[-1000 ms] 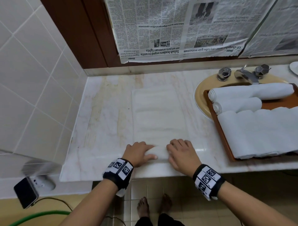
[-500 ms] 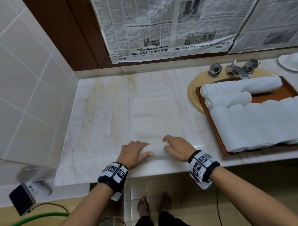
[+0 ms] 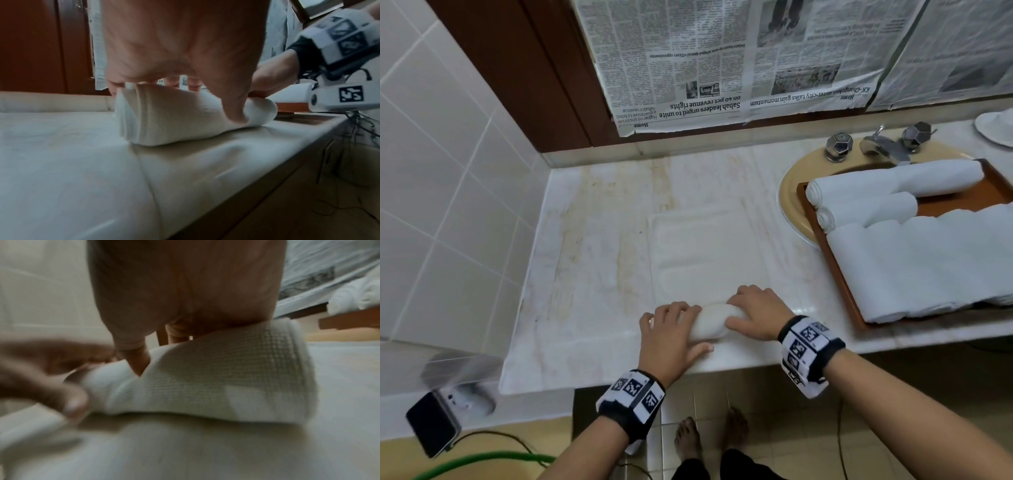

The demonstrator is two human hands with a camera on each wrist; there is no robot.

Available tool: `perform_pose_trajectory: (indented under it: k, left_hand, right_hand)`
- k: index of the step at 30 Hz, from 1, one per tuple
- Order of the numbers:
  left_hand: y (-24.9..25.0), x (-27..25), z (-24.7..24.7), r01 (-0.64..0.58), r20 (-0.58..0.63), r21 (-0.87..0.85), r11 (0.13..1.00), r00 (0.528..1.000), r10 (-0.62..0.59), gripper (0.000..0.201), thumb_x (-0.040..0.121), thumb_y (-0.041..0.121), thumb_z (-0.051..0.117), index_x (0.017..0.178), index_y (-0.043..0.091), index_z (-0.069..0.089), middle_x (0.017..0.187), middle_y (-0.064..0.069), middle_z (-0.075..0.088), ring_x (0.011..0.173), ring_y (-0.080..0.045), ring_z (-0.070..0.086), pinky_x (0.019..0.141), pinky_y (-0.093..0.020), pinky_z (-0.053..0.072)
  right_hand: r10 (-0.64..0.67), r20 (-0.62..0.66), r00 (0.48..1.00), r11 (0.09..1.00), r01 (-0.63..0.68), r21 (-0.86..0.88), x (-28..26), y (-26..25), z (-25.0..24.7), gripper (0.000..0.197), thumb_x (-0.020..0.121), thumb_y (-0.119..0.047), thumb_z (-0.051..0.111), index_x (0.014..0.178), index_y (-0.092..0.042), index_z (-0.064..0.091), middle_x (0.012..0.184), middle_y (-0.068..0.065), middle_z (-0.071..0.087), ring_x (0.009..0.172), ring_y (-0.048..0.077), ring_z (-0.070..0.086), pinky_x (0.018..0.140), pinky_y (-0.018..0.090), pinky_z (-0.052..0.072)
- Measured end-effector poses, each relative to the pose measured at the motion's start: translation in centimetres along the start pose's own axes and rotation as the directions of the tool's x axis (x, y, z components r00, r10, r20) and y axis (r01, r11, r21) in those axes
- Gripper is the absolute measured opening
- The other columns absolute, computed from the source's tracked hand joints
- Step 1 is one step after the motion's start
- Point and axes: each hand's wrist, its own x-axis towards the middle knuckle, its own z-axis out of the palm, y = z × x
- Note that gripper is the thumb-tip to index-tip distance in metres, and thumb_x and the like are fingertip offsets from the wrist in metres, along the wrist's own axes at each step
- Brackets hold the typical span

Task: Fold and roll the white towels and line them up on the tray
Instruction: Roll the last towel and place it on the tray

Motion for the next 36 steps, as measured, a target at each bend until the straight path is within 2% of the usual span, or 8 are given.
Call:
perform_pose_trajectory:
  k: [3,9,16,19,24,27,31,36]
  left_hand:
    - [-0.5,0.6,-0.3,0.044,0.087,-0.074,0.996,0.996,-0.038,0.061,0.084,0.07,0.051,0.135,0.038,0.05,0.125,0.009,0.054,0.119,-0.021,0.047,0.097,-0.044,0.031]
    - [-1.3,3.7,-2.7,0.198,0.414,-0.184,0.963,0.904,-0.106,0.07,0.079,0.078,0.056,0.138,0.041,0.05,0.134,0.006,0.051,0.128,-0.022,0.042,0.102,-0.047,0.033]
    - [0.1,1.5,-1.7,0.029,0.078,-0.038,0.999,0.997,-0.026,0.069,0.083,0.077,0.043,0.141,0.04,0.04,0.137,0.011,0.045,0.126,-0.019,0.04,0.103,-0.044,0.024]
    - [0.1,1.6,-1.6,0.083,0.14,-0.052,0.995,0.987,-0.075,0.065,0.089,0.077,0.035,0.143,0.042,0.038,0.137,0.013,0.05,0.128,-0.017,0.04,0.104,-0.044,0.024]
    - [-0.4,4.9,-3.4,0.109,0.427,-0.062,0.992,0.901,-0.072,0.07,0.088,0.079,0.035,0.147,0.042,0.037,0.143,0.008,0.051,0.133,-0.019,0.041,0.102,-0.048,0.024]
    - [-0.4,5.7,-3.9,0.169,0.509,-0.092,0.981,0.855,-0.1,0.07,0.087,0.078,0.04,0.146,0.041,0.038,0.148,0.011,0.047,0.137,-0.017,0.039,0.101,-0.048,0.024]
    - [0.2,4.2,-3.2,0.203,0.272,-0.175,0.964,0.95,-0.15,0.076,0.083,0.078,0.048,0.146,0.037,0.037,0.147,0.01,0.042,0.134,-0.017,0.039,0.106,-0.045,0.024]
    - [1.1,1.2,-1.1,-0.038,-0.03,-0.054,0.998,0.999,0.036,0.064,0.077,0.067,0.059,0.13,0.035,0.045,0.13,0.01,0.049,0.116,-0.02,0.051,0.098,-0.046,0.035]
  right_hand:
    - [0.023,0.018,1.0,0.993,-0.025,0.113,0.0,0.2,-0.6,0.061,0.082,-0.058,0.042,0.127,-0.022,0.061,0.118,0.005,0.05,0.108,0.024,0.049,0.097,0.039,0.037]
    - [-0.201,-0.366,0.909,0.966,0.122,-0.227,-1.9,0.1,3.1,0.05,0.076,-0.048,0.051,0.113,-0.015,0.06,0.105,0.005,0.058,0.089,0.026,0.056,0.081,0.042,0.048]
    - [-0.085,-0.074,0.994,0.996,0.083,-0.039,0.6,0.4,-0.4,0.062,0.087,-0.054,0.034,0.134,-0.02,0.055,0.127,0.004,0.056,0.117,0.024,0.051,0.1,0.04,0.035]
    - [0.002,0.092,0.996,0.994,-0.012,0.109,1.6,0.4,-2.1,0.044,0.095,-0.046,0.045,0.125,-0.018,0.061,0.127,0.003,0.061,0.118,0.026,0.053,0.101,0.039,0.037]
    - [-0.128,-0.308,0.943,0.99,0.104,-0.092,0.0,-0.3,0.8,0.037,0.085,-0.032,0.047,0.114,-0.013,0.06,0.106,0.007,0.06,0.096,0.028,0.056,0.085,0.039,0.042]
    - [-0.193,-0.324,0.926,0.971,0.133,-0.197,-1.4,-0.8,3.0,0.056,0.069,-0.045,0.056,0.116,-0.014,0.058,0.108,0.005,0.056,0.095,0.026,0.053,0.083,0.04,0.048]
    - [-0.163,-0.278,0.947,0.972,0.105,-0.21,-0.6,-0.3,2.9,0.057,0.068,-0.033,0.069,0.121,-0.012,0.058,0.113,0.006,0.059,0.1,0.027,0.057,0.09,0.038,0.046]
    - [-0.099,-0.047,0.994,0.995,0.1,0.02,0.5,-0.3,-0.6,0.055,0.086,-0.044,0.06,0.133,-0.015,0.055,0.126,0.007,0.056,0.115,0.026,0.051,0.1,0.038,0.039]
